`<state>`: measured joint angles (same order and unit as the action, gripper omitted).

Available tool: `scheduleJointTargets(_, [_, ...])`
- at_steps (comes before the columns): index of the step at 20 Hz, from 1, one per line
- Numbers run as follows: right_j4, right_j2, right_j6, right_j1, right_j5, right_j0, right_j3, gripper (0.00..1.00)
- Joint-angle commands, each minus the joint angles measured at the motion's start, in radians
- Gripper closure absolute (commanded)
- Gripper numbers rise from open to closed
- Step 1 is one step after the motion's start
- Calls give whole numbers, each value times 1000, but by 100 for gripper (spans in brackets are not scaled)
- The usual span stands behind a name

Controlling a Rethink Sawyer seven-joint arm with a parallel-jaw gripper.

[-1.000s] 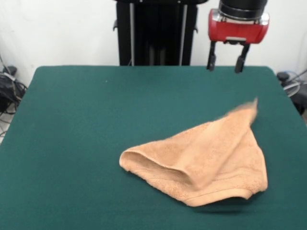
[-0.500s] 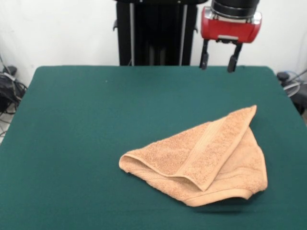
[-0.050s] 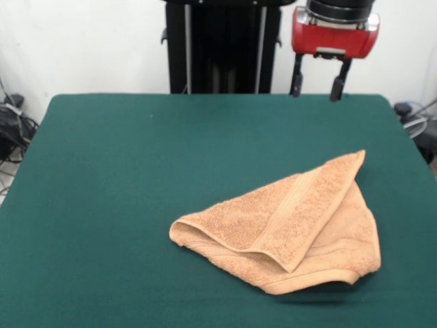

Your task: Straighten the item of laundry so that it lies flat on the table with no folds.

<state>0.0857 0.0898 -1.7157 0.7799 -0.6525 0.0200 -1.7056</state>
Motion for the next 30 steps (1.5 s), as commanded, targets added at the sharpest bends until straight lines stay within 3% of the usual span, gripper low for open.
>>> scheduleJointTargets(1, [39, 42, -278, -51, -143, 0, 70, 0])
scheduleJointTargets(14, [16, 82, -285, -177, -279, -5, 342, 0])
scheduleJointTargets(22, [22, 62, -234, -182, -352, 36, 411, 0])
scheduleJointTargets(30, [1, 53, -208, -261, -411, 74, 561, 0])
